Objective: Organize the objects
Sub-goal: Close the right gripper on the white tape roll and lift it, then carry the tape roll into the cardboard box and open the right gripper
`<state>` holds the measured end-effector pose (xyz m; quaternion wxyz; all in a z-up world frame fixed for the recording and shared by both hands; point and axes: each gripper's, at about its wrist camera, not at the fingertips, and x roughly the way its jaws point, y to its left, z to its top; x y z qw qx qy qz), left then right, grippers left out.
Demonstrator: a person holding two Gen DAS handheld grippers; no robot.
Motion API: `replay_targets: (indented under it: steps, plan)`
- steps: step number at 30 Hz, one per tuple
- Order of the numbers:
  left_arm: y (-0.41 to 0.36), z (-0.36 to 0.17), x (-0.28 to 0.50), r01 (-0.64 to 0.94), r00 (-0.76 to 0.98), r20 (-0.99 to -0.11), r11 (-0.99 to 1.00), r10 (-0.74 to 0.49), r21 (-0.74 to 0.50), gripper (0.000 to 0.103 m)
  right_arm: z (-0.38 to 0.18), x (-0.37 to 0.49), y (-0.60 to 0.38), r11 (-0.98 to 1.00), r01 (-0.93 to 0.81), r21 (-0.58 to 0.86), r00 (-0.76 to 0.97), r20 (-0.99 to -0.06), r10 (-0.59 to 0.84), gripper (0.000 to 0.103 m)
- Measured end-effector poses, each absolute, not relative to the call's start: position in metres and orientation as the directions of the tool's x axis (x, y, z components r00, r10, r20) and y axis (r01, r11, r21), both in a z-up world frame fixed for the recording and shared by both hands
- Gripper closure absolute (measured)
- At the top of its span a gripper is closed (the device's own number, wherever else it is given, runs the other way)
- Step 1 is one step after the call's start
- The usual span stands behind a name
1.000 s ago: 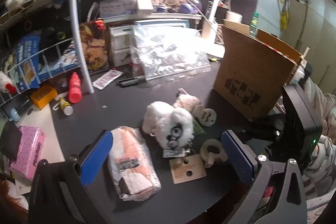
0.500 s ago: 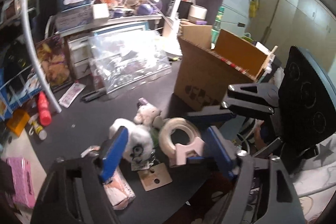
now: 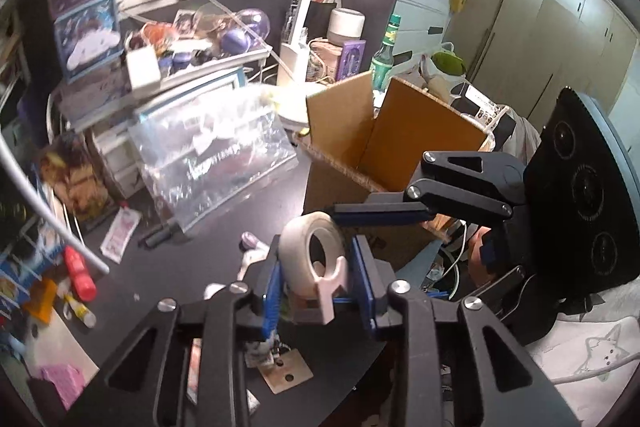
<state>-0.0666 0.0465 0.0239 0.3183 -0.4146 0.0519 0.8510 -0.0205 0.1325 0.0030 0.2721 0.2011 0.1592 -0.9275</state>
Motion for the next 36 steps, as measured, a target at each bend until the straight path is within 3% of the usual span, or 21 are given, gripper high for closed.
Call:
replay_targets:
  steps: [12,24,31,32,35,36]
  plan:
    - [0.126,0.046,-0.123,-0.677,-0.358,-0.79,-0.721,0.497,-0.147,0.075,0.022,-0.031,0.207,-0.884,0.453,-0.115,-0.808,-0.472,-0.353,0.067]
    - [0.192,0.013,-0.165,-0.721,-0.197,-0.866,-0.667,0.459,-0.19,0.075,0.003,-0.054,0.261,-0.932,0.362,-0.008,-0.705,-0.657,-0.268,0.068]
    - [0.212,0.0,-0.171,-0.729,-0.171,-0.884,-0.66,0.435,-0.183,0.075,-0.005,-0.057,0.272,-0.945,0.327,-0.018,-0.654,-0.726,-0.213,0.068]
    - [0.214,-0.001,-0.171,-0.729,-0.175,-0.885,-0.661,0.431,-0.178,0.071,-0.006,-0.057,0.273,-0.946,0.323,-0.022,-0.652,-0.73,-0.205,0.067]
    - [0.215,0.001,-0.17,-0.729,-0.183,-0.878,-0.66,0.443,-0.181,0.039,-0.006,-0.057,0.274,-0.951,0.307,-0.038,-0.661,-0.727,-0.184,0.057]
    - [0.216,0.003,-0.168,-0.735,-0.182,-0.873,-0.652,0.452,-0.185,0.034,-0.006,-0.057,0.274,-0.951,0.307,-0.045,-0.665,-0.725,-0.18,0.057]
